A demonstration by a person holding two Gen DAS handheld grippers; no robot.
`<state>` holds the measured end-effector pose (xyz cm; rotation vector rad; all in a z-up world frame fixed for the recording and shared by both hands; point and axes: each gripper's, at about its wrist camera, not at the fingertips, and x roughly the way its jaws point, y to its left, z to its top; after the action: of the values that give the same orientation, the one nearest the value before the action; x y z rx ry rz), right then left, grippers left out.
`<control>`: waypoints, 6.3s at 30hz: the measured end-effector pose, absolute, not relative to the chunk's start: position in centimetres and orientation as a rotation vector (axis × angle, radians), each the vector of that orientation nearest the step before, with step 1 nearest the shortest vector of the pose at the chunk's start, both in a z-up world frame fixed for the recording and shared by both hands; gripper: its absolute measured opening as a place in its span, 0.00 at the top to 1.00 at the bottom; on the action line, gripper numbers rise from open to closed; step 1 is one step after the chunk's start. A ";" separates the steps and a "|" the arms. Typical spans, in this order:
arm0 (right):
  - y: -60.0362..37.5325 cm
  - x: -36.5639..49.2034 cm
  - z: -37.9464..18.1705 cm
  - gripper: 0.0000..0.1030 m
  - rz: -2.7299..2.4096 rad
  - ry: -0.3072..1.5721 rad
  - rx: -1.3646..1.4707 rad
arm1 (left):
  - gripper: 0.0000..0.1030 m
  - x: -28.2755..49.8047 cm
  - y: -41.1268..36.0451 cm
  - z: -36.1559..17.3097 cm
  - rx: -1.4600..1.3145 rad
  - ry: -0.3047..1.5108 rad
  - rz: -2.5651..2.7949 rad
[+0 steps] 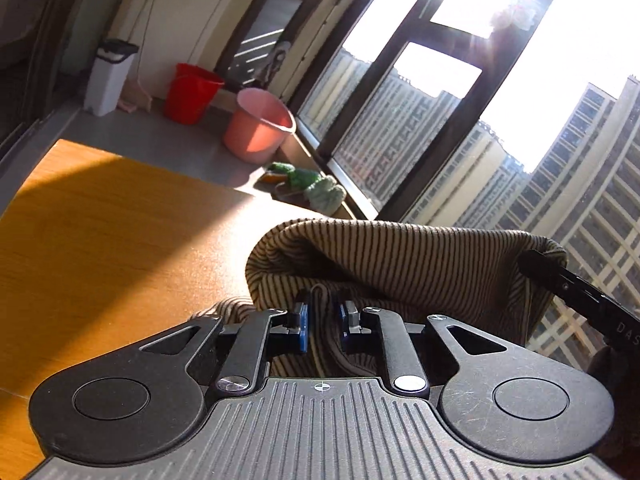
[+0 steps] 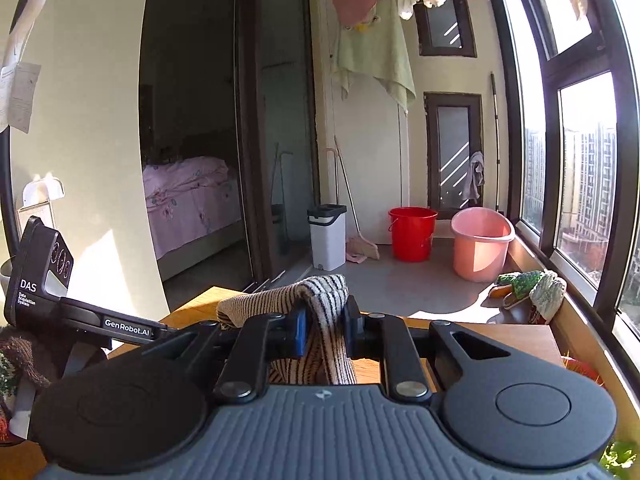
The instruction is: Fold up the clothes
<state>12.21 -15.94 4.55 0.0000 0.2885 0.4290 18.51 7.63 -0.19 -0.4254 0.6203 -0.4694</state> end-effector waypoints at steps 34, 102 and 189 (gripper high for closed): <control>-13.4 9.9 4.2 0.84 0.513 0.259 -0.039 | 0.89 14.9 13.6 -5.4 -0.844 0.722 -0.551; -9.5 3.4 -3.4 0.89 0.799 0.673 -0.195 | 0.09 9.9 14.8 -1.6 -0.474 0.694 -0.612; -5.2 1.1 -3.3 0.74 0.683 0.475 -0.472 | 0.34 17.5 8.7 1.4 -0.653 0.817 -0.670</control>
<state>1.08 -5.21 -3.26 -0.4722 0.4752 0.6828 17.50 8.71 1.36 -0.6532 0.8173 -0.6697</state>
